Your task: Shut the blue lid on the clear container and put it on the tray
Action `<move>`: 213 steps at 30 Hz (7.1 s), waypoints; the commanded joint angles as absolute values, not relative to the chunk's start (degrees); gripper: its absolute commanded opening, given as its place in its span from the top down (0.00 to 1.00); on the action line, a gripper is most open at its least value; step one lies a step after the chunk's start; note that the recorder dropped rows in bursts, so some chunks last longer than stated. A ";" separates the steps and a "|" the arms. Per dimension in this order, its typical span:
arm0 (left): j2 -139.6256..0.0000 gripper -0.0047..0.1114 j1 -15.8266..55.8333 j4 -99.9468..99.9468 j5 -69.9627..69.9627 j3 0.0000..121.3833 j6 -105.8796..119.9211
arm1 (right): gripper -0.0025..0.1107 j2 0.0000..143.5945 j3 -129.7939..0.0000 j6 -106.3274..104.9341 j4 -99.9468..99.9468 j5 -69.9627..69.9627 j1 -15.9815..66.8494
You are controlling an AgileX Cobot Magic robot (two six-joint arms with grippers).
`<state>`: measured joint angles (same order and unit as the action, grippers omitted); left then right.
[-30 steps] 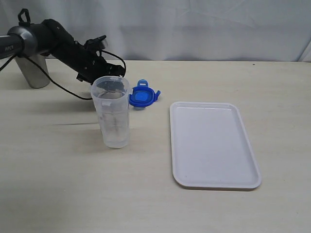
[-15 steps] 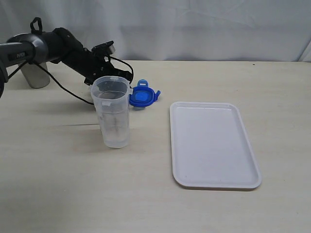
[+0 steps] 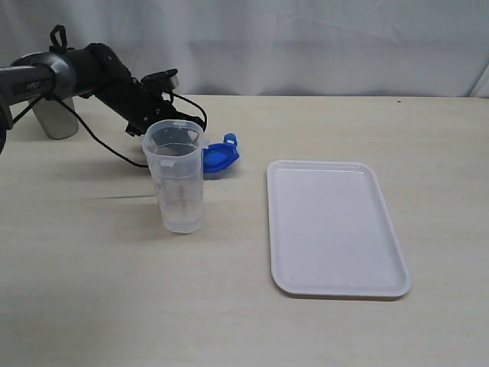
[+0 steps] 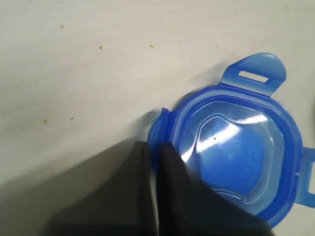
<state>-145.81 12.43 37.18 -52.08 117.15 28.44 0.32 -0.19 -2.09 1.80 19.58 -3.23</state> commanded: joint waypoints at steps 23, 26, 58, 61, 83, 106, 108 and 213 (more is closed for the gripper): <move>-139.20 0.96 8.26 23.55 -55.78 117.42 24.33 | 0.94 0.00 0.00 -2.11 1.77 19.57 -3.16; -138.44 0.96 7.91 22.43 -56.71 117.42 23.69 | 0.94 0.00 0.00 -2.11 1.77 19.57 -3.16; -117.46 0.96 7.43 14.11 -66.16 117.31 24.46 | 0.94 0.00 0.00 -2.11 1.77 19.57 -3.16; -114.62 0.96 7.43 14.20 -66.37 117.31 24.46 | 0.94 0.00 0.00 -2.11 1.77 19.57 -3.16; -83.68 0.96 7.43 36.12 -29.25 78.30 53.94 | 0.94 0.00 0.00 -2.11 1.77 19.57 -3.16; -86.73 0.96 21.76 30.50 -6.09 69.38 86.72 | 0.94 0.00 0.00 -2.11 1.77 19.57 -3.16; -86.52 0.96 22.75 30.50 0.97 67.01 87.32 | 0.94 0.00 0.00 -2.11 1.77 19.57 -3.16; -92.15 0.96 33.75 33.54 32.05 47.47 97.73 | 0.94 0.00 0.00 -2.11 1.77 19.57 -3.16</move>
<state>-91.93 34.03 33.49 31.85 47.48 97.28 0.32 -0.19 -2.09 1.80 19.58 -3.23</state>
